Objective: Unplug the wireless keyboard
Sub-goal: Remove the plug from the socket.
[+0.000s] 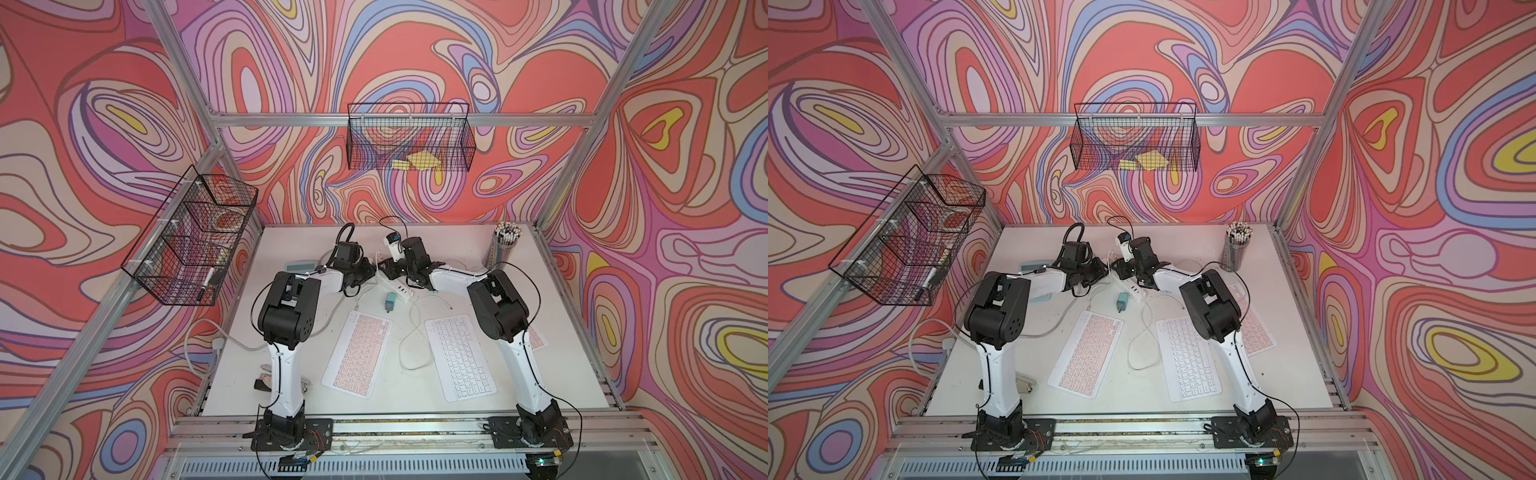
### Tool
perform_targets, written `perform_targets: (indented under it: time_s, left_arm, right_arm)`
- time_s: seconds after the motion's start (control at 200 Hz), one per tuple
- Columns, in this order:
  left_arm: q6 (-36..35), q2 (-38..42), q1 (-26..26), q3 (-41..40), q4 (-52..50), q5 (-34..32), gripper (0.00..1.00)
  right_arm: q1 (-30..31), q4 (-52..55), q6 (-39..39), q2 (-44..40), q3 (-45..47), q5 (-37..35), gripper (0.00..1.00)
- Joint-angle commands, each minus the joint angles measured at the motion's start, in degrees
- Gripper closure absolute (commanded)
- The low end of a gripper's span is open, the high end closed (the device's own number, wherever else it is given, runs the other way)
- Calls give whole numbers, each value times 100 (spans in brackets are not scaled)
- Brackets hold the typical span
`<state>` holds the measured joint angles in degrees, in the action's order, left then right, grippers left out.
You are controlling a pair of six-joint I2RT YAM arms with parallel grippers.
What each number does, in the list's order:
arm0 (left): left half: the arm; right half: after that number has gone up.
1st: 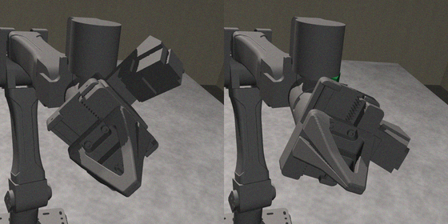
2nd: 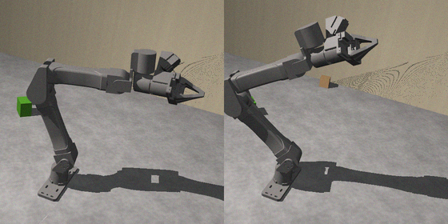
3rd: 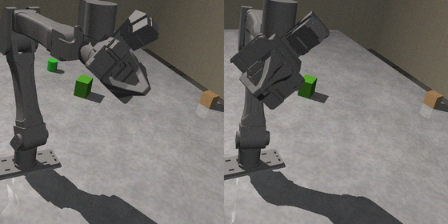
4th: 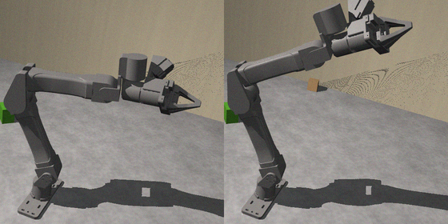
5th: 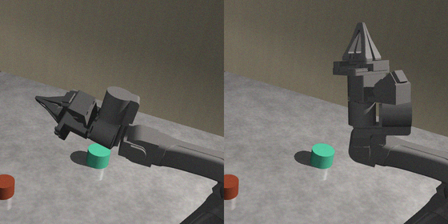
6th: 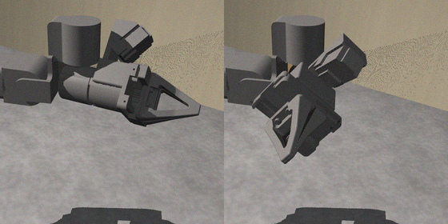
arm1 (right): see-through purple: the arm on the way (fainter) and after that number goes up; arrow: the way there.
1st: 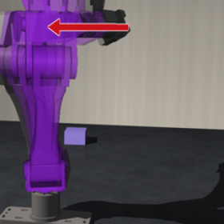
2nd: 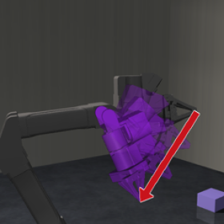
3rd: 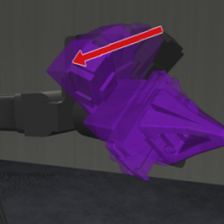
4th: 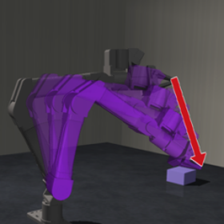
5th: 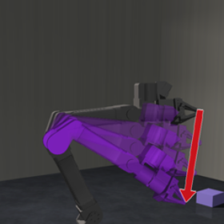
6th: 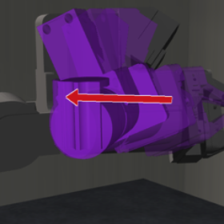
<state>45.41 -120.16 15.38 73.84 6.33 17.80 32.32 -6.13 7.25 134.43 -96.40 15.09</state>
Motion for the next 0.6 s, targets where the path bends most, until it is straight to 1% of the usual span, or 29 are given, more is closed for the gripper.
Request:
perform_targets:
  time_s: [0.0,0.085,0.15,0.331,0.421,0.491,0.596]
  left_arm:
    - [-190,-568,15,-73,-1098,-431,70]
    - [-205,-578,18,-38,-1127,-431,70]
    - [-216,-579,17,-22,-1154,-426,70]
    - [-234,-605,17,38,-1213,-425,70]
    - [-234,-605,16,42,-1214,-418,70]
    - [-242,-606,11,40,-1205,-415,70]
    - [-260,-614,8,47,-1211,-392,70]
  right_arm:
    - [666,156,-884,-325,-97,1,94]
    - [843,354,-1396,-282,-179,-350,94]
    - [931,473,-1605,-230,-264,-519,94]
    - [1075,1044,-2024,1,-656,-1059,95]
    - [1055,1144,-2014,14,-677,-1151,94]
    - [969,1214,-1838,-39,-689,-996,95]
    - [709,1163,-1244,-166,-688,-280,95]
